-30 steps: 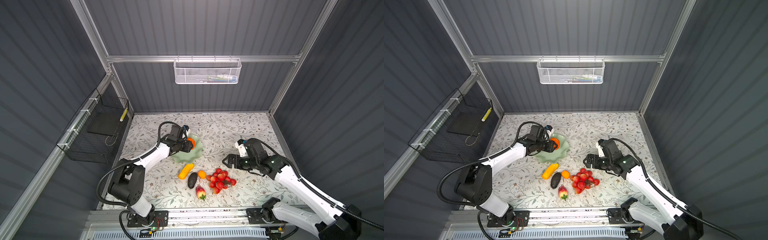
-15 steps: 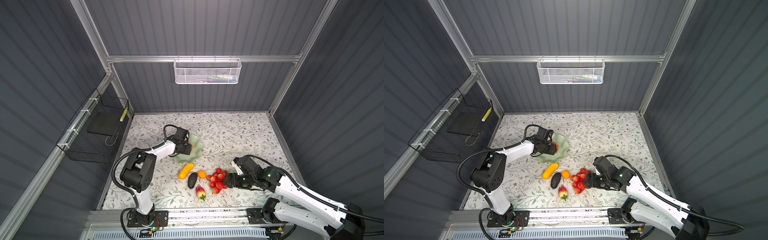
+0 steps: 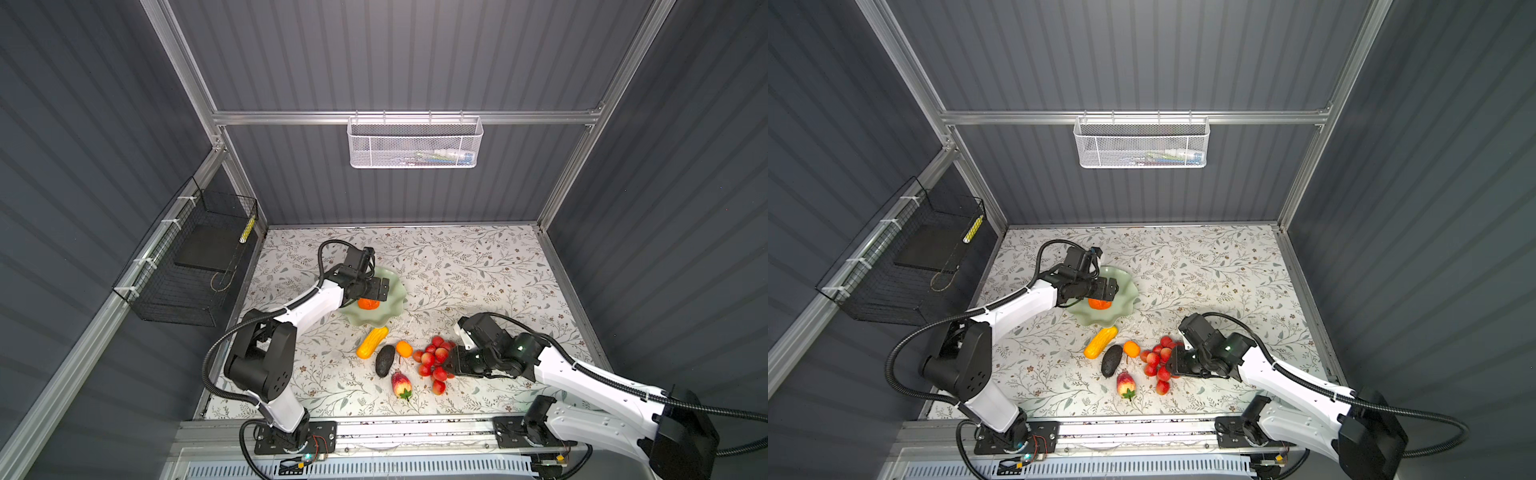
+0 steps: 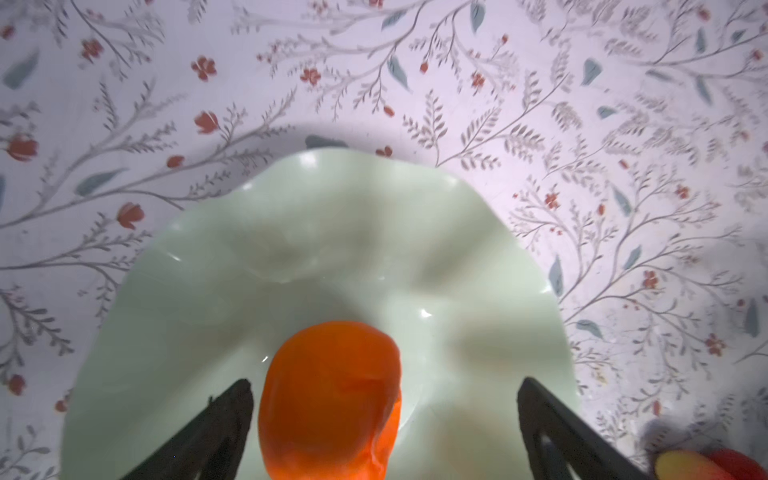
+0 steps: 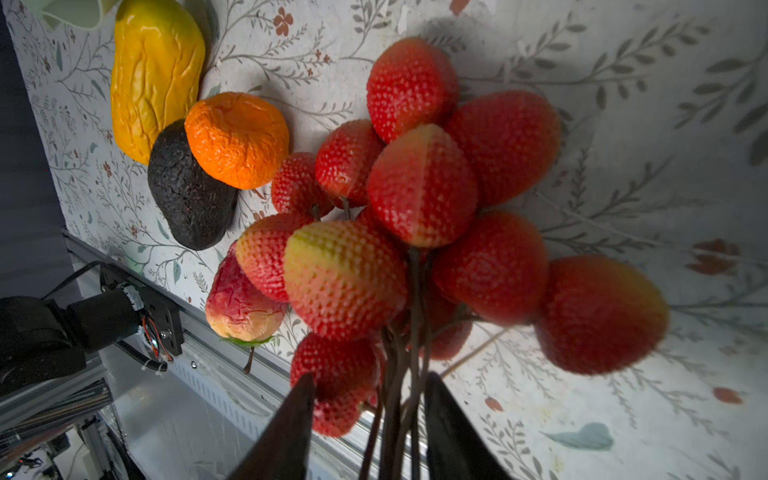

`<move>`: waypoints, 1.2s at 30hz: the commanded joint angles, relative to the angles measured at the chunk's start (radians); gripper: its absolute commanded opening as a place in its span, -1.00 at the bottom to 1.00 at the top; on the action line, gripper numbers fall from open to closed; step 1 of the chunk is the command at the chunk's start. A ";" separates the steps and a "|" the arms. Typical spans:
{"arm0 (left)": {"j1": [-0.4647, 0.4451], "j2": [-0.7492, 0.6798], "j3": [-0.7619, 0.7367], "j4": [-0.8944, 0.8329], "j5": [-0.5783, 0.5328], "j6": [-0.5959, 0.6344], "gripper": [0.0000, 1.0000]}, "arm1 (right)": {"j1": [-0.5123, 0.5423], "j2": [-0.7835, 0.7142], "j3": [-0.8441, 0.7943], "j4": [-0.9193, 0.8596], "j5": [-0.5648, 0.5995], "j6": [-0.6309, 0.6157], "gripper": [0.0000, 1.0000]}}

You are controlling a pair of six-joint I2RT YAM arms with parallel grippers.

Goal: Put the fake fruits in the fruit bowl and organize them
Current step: 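Carry the orange fruit into the green bowl while the right gripper reaches for strawberries, then lift the strawberry bunch with the right gripper and drop it into the bowl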

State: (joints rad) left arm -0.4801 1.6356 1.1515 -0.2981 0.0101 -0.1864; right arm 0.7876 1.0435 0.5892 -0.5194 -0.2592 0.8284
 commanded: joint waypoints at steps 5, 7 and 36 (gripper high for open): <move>-0.004 -0.215 -0.005 0.087 -0.095 0.003 0.99 | 0.002 -0.007 -0.002 0.005 0.017 -0.015 -0.54; -0.003 -0.295 -0.071 0.167 -0.131 -0.021 0.99 | 0.003 -0.025 0.013 -0.015 0.043 -0.026 -0.73; -0.006 -0.872 -0.465 -0.280 0.037 -0.225 0.89 | -0.065 0.619 0.824 0.287 0.050 -0.413 -1.00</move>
State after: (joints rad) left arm -0.4801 0.7494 0.7166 -0.5415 0.0048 -0.3706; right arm 0.7326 1.5852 1.3293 -0.3580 -0.1638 0.4622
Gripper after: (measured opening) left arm 0.949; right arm 0.070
